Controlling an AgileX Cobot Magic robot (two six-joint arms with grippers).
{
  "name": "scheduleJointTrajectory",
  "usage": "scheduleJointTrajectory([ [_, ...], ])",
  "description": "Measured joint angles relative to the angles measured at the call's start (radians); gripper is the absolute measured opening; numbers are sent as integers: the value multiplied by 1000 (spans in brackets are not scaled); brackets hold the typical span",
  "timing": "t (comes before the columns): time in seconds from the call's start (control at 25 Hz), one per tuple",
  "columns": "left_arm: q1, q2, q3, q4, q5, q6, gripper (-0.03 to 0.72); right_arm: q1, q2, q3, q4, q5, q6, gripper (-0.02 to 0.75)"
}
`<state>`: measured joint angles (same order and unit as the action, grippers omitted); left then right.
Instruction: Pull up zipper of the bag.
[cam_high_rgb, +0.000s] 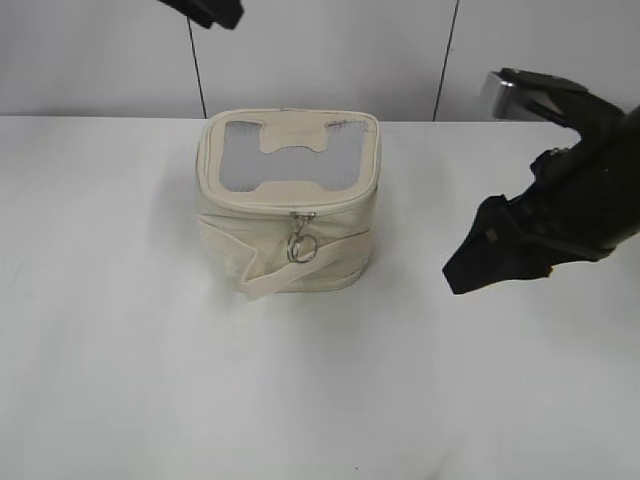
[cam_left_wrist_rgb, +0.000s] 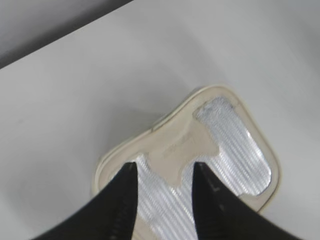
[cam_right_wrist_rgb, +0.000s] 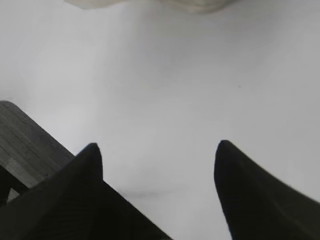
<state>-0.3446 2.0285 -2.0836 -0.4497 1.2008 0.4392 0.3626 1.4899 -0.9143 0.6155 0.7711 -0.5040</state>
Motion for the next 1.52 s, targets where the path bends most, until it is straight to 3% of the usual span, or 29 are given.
scheduleJointTrajectory([
  [0.12, -1, -170, 224, 101, -87, -73, 285, 0, -77, 0, -92, 55, 99, 547],
  [0.4, -1, -727, 866, 257, -345, -251, 281, -1, -261, 22, -155, 192, 187, 546],
  [0.52, -1, -1018, 1100, 300, -369, -323, 285, -1, -391, 103, -187, 211, 215, 546],
  [0.64, -1, -1340, 1280, 317, -338, -357, 349, -1, -576, 215, -198, 223, 225, 561],
  [0.8, -1, -1688, 1380, 362, -215, -439, 457, -1, -836, 317, -245, 235, 275, 622],
  [1.0, 11, -1996, 1441, 457, -129, -478, 485, -1, -1121, 348, -437, 267, 347, 630],
  [1.28, 53, -2017, 1523, 470, -106, -484, 473, -1, -1425, 409, -547, 270, 385, 608],
  [1.52, 57, -2017, 1546, 475, -143, -483, 449, -1, -1482, 415, -582, 269, 468, 586],
])
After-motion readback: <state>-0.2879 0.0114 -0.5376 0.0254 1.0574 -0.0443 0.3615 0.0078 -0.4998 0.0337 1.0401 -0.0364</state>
